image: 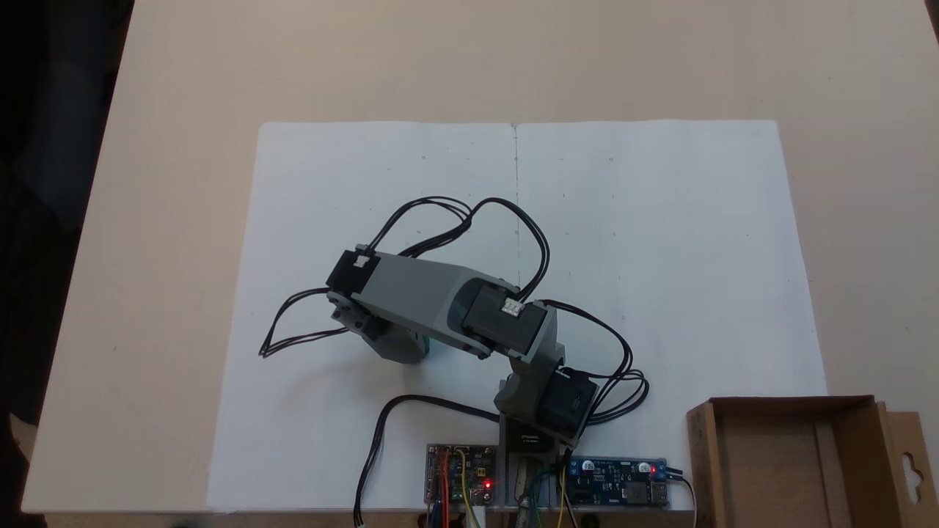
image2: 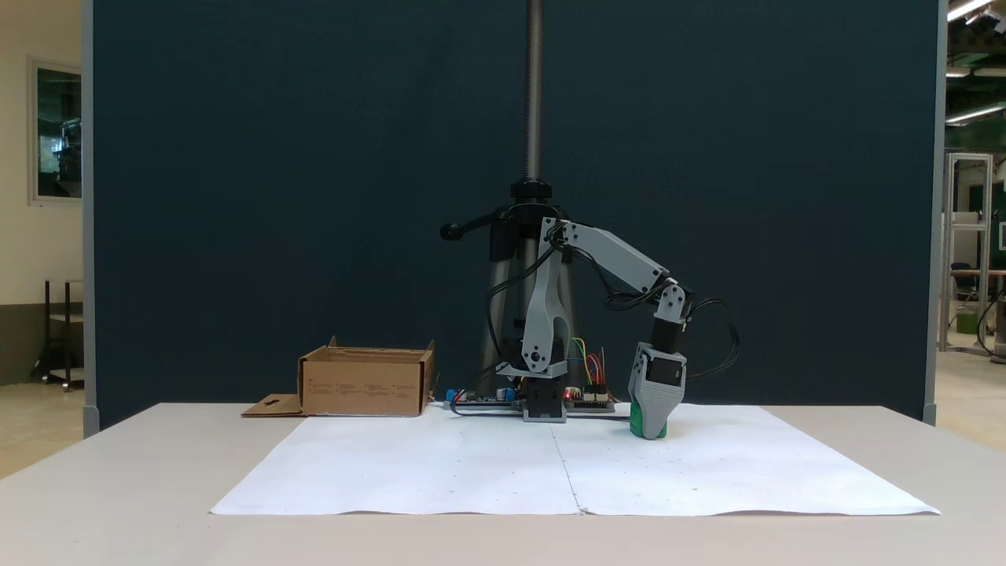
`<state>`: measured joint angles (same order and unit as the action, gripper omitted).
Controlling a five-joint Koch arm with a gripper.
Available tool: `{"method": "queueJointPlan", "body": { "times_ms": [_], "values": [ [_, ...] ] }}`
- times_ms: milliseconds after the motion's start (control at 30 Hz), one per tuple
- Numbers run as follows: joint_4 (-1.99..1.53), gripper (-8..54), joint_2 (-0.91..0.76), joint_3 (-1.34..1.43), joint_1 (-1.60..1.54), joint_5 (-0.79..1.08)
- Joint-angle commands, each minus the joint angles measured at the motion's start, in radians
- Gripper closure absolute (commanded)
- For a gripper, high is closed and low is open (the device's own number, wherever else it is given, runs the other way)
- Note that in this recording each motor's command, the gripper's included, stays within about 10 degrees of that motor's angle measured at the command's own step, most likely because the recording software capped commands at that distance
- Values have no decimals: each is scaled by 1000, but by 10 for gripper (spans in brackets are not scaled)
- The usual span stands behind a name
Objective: Grasp a green dice and put it in the bin.
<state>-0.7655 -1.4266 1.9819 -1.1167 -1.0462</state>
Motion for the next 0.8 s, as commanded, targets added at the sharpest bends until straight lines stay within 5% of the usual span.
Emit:
{"method": "queueJointPlan", "body": {
  "times_ms": [0, 367, 767],
  "values": [
    [2, 316, -58, -2, -5, -55],
    [0, 316, -175, 2, 199, 12],
    [44, 316, -383, -83, 908, 368]
  ]
}}
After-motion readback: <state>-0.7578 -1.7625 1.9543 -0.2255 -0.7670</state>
